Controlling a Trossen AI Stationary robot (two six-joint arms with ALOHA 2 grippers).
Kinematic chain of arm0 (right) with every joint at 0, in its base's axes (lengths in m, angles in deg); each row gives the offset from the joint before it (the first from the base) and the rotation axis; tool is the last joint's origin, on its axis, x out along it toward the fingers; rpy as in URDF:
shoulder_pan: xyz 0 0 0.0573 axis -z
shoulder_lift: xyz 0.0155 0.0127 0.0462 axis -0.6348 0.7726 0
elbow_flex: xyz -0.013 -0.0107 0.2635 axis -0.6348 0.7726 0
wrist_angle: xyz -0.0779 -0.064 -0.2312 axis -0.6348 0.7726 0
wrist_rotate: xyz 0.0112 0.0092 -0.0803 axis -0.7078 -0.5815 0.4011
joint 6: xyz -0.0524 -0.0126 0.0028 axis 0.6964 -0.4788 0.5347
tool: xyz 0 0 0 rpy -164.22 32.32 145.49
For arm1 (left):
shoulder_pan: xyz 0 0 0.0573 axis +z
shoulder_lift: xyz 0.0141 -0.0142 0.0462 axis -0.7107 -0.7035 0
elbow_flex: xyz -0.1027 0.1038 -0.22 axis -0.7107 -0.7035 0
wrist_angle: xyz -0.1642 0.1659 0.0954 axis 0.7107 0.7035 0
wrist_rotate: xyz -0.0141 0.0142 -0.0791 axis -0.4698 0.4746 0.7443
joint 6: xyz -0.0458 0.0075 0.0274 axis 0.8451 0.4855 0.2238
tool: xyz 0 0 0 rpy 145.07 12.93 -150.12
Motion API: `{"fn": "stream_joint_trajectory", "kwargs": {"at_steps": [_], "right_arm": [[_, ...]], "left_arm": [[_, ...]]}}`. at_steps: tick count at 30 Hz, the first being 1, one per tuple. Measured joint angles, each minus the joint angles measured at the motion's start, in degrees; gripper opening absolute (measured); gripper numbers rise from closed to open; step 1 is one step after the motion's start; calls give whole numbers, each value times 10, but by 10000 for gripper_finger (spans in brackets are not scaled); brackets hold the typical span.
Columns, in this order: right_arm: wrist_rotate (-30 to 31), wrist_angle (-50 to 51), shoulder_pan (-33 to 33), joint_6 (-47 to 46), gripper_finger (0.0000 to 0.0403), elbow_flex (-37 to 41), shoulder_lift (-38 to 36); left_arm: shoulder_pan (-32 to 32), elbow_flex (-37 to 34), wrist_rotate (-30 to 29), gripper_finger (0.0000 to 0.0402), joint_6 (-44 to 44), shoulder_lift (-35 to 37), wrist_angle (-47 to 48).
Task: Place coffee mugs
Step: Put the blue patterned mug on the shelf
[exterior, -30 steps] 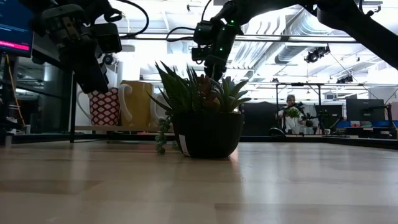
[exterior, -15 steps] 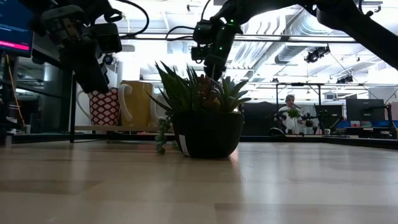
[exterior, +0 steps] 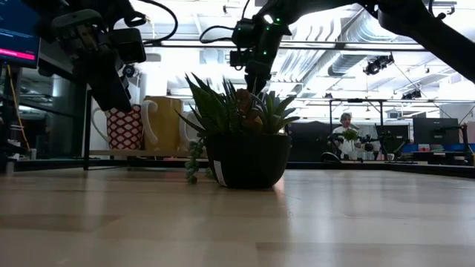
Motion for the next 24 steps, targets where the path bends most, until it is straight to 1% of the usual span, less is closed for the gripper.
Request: {"fn": "stream_joint_trajectory", "kwargs": {"at_steps": [6, 11, 16, 24], "right_arm": [[1, -9, 4, 0, 0, 0, 3], [3, -12, 1, -5, 0, 0, 21], [4, -33, -2, 0, 0, 1, 23], [0, -18, -1, 1, 0, 1, 23]], "left_arm": [[0, 0, 0, 71, 12, 0, 0], [0, 0, 0, 71, 14, 0, 0], [0, 0, 0, 71, 14, 0, 0], [0, 0, 0, 71, 14, 0, 0]]}}
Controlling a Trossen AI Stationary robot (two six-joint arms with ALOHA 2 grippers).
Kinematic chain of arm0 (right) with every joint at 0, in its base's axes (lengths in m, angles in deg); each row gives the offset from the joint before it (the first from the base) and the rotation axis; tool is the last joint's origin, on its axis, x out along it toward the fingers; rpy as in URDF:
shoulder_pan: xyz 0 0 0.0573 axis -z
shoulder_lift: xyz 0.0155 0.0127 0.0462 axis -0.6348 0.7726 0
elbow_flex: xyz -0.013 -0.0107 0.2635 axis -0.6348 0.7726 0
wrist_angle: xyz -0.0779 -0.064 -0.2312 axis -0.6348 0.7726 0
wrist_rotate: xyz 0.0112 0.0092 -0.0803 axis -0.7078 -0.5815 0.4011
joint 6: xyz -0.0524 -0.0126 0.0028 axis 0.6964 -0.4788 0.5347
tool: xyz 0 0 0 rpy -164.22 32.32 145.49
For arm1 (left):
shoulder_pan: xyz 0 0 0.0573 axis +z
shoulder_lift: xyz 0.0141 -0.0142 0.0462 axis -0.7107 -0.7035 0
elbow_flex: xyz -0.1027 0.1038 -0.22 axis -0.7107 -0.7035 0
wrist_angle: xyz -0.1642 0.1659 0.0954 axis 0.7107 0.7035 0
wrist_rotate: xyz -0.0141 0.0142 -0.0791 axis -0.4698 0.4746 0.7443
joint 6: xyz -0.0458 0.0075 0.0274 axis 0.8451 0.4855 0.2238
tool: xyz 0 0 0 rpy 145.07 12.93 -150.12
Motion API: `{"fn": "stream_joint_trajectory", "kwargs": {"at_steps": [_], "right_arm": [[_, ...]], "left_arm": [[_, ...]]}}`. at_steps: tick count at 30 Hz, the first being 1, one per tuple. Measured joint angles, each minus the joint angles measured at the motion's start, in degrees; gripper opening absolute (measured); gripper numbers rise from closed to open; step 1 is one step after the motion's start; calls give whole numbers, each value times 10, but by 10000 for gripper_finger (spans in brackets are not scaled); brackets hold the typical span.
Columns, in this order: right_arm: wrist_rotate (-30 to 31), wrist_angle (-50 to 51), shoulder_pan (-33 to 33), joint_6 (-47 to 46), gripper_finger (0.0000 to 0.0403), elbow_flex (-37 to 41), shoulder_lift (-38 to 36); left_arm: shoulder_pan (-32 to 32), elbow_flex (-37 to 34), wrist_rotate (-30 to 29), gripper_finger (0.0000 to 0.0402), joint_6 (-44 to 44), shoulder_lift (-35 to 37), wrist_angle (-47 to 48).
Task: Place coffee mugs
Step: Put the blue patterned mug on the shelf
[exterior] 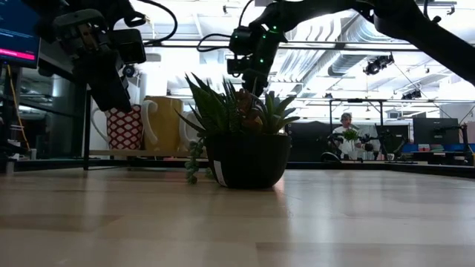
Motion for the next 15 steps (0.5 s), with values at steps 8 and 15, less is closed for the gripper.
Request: {"fn": "stream_joint_trajectory", "kwargs": {"at_steps": [8, 15], "right_arm": [[-15, 9, 0, 0, 0, 0, 3], [-17, 13, -1, 0, 0, 0, 8]], "left_arm": [[0, 0, 0, 71, 0, 0, 0], [0, 0, -4, 71, 0, 0, 0]]}}
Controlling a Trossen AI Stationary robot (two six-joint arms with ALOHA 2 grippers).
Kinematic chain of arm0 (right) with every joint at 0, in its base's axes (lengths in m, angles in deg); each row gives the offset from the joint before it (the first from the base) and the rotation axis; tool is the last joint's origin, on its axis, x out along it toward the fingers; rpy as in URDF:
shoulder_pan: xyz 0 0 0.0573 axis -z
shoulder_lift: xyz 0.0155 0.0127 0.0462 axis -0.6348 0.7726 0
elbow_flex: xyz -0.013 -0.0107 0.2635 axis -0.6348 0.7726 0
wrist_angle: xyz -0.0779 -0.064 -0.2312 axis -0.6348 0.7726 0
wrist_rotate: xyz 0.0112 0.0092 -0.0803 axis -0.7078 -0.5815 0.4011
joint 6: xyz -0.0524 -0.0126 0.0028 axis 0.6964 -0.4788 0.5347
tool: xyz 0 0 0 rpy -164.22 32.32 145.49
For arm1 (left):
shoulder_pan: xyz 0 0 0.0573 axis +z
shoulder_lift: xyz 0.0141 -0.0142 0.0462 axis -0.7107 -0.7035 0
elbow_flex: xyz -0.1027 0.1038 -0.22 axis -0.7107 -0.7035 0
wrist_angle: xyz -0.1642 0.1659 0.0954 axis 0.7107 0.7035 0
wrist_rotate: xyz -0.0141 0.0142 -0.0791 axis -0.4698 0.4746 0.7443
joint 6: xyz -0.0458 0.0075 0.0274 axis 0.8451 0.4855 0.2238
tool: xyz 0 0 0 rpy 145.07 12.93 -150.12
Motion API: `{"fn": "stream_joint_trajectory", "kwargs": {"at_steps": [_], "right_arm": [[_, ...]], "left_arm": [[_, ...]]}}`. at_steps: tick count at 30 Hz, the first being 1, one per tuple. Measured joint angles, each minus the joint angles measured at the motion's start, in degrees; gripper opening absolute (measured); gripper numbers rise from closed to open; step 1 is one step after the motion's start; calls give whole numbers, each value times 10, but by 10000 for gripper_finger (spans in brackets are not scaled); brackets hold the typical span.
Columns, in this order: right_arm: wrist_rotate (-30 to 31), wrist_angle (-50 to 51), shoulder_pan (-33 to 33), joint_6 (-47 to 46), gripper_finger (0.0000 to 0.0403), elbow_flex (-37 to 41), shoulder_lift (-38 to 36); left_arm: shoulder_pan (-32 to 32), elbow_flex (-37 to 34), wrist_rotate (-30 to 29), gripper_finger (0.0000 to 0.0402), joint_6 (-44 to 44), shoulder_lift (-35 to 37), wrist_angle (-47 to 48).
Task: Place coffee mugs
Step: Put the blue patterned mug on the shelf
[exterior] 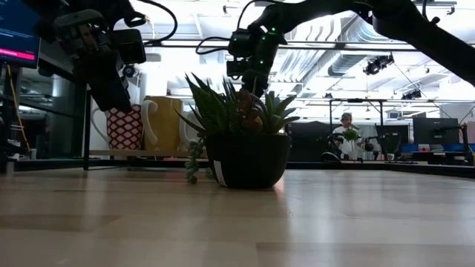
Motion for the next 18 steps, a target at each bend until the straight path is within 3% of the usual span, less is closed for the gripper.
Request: {"fn": "stream_joint_trajectory", "kwargs": {"at_steps": [18], "right_arm": [[-10, 10, 1, 0, 0, 0, 0]], "left_arm": [[0, 0, -6, 71, 0, 0, 0]]}}
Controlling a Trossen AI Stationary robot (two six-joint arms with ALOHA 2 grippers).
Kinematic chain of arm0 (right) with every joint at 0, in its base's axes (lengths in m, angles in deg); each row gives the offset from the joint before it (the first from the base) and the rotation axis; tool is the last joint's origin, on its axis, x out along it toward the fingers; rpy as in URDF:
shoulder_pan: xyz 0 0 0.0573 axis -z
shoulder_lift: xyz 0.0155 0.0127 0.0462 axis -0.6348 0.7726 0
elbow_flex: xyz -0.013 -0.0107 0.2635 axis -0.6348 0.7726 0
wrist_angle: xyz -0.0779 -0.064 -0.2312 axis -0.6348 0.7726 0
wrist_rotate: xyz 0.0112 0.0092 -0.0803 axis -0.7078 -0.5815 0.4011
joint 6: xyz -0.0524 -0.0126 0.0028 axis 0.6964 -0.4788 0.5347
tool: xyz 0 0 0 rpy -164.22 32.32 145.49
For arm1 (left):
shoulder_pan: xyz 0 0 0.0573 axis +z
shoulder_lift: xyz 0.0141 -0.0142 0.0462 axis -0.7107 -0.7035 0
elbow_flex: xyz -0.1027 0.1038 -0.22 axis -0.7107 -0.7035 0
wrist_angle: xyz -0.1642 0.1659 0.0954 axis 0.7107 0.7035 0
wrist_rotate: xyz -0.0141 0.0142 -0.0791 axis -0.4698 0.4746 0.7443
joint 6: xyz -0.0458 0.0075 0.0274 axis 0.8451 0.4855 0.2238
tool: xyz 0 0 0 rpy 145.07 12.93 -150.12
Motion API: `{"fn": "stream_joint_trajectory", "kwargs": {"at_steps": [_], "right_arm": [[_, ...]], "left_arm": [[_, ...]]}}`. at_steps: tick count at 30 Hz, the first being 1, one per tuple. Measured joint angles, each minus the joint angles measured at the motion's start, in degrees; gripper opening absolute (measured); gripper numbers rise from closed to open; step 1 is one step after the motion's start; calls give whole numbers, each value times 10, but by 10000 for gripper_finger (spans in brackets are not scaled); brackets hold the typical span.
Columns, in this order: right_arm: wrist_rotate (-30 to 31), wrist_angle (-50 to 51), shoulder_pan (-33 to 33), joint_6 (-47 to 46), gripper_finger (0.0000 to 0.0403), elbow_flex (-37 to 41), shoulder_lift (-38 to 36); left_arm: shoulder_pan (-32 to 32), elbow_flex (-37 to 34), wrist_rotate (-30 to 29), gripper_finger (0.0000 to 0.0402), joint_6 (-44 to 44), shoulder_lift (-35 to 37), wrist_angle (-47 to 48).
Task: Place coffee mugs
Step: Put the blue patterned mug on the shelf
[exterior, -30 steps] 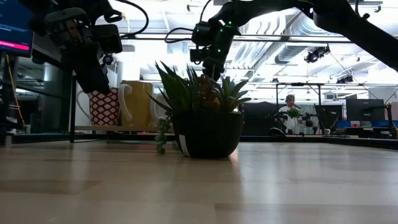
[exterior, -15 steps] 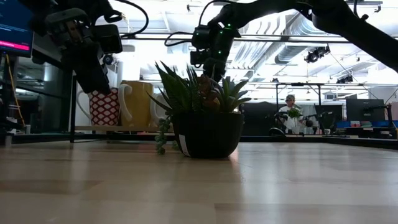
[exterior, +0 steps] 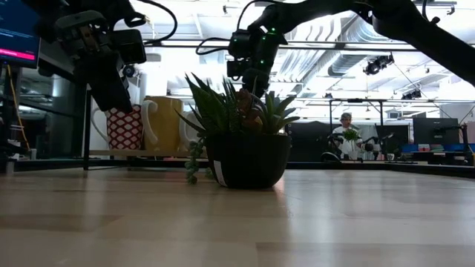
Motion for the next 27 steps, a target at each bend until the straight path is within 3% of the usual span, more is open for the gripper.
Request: {"fn": "stream_joint_trajectory", "kwargs": {"at_steps": [27], "right_arm": [[1, -9, 0, 4, 0, 0, 17]], "left_arm": [[0, 0, 0, 71, 0, 0, 0]]}}
